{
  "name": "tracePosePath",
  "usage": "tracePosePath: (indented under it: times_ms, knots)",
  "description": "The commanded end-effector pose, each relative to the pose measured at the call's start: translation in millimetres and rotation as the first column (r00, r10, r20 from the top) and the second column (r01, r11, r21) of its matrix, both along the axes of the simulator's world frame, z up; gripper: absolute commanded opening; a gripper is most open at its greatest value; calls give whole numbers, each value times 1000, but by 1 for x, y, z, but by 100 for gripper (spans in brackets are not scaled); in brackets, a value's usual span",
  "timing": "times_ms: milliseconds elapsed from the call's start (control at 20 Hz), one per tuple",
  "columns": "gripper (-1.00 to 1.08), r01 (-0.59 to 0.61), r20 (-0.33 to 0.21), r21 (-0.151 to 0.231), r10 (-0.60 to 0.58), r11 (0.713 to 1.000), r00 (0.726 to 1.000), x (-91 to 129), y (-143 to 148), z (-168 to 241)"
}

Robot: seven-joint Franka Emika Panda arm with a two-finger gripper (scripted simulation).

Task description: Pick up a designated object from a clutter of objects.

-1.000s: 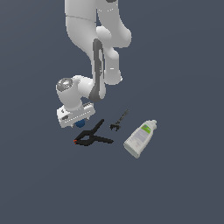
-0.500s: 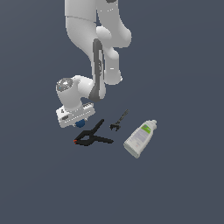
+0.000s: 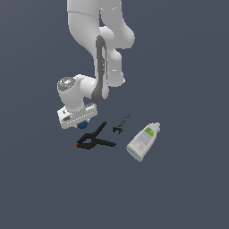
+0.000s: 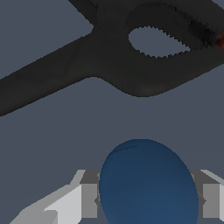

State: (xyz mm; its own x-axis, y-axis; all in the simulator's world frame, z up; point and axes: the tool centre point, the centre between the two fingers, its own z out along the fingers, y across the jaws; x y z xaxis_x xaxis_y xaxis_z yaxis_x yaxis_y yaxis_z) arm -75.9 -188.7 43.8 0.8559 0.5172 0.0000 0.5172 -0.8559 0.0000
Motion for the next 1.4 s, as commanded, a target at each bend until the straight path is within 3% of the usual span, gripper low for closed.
tracePosePath:
  times_ms: [0,500,1350]
  knots:
    - [-100,0,2,0,0,1000,1000,0,3,9]
    - [-100,1,1,0,-1,1000,1000,-6,23,75]
    - [-100,1,0,-4,-1,1000,1000,-18,72,236]
